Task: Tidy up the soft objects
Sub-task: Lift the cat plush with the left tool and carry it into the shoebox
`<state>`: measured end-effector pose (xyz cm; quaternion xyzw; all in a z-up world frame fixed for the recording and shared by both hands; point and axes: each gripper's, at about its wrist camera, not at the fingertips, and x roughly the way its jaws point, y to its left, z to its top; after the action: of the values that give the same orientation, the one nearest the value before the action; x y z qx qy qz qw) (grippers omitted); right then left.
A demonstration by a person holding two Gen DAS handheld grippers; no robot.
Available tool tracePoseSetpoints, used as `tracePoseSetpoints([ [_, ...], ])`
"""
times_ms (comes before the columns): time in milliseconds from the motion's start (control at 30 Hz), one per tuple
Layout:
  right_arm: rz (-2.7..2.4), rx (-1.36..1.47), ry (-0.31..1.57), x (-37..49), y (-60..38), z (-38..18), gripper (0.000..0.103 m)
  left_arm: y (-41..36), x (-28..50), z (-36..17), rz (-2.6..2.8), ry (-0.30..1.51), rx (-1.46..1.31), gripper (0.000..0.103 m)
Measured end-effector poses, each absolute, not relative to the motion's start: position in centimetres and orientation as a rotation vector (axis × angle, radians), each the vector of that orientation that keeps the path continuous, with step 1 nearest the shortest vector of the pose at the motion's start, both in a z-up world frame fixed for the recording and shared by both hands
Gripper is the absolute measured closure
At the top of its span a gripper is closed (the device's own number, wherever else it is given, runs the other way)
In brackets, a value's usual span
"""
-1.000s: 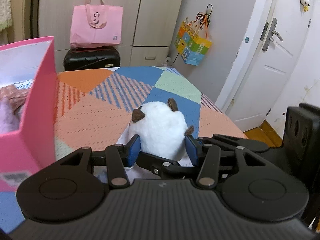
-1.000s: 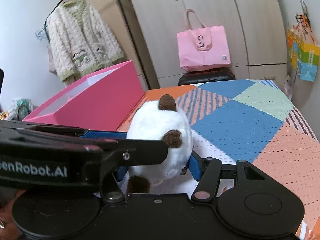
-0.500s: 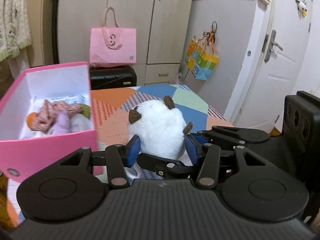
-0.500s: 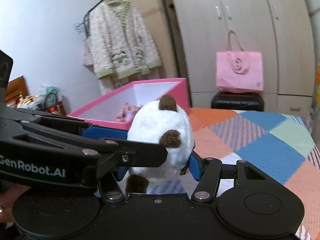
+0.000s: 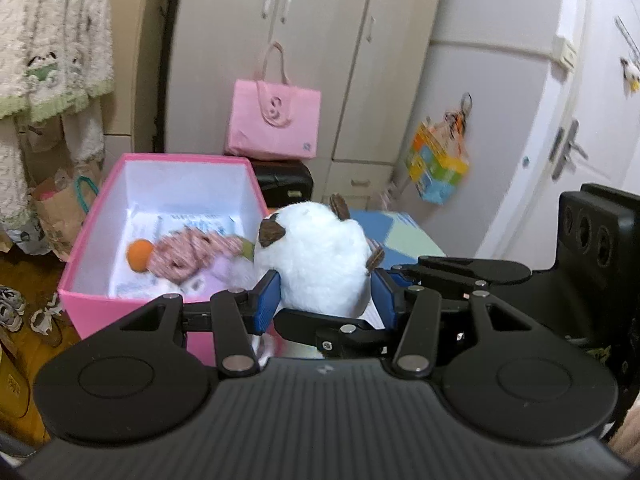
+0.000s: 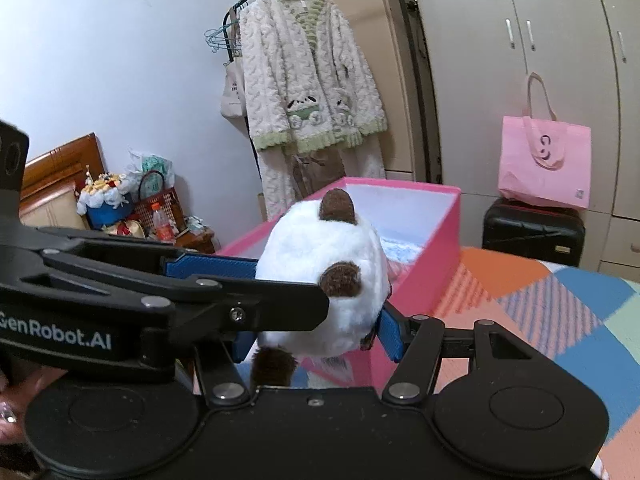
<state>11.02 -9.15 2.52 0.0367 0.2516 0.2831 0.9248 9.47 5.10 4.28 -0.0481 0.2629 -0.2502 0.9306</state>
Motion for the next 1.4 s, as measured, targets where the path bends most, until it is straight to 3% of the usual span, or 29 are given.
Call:
tracePoseSetpoints([
  [433,0.666,0.143,0.486,20.2,-6.3,3.2,0.036,9.1,17.3,5.0,-0.419,0.442,-0.194,0.055],
  [833,0.627,0.103,0.582,27.9,-5.3,1.4,0.037,10.2,26.2,2.2,-0.422,0.557,-0.261,0.055],
  [1067,0.585,0.018,0.622,28.8,-4.8,-0.2,0.034,10.0,27.4,0.3,-0.406,0.615,-0.271,0.055],
  [1400,0.533,-0.007,0.597,27.7,-5.8,-0.3,0.034,9.8,24.3,1.1,-0.305,0.497,-0.158,0.054],
])
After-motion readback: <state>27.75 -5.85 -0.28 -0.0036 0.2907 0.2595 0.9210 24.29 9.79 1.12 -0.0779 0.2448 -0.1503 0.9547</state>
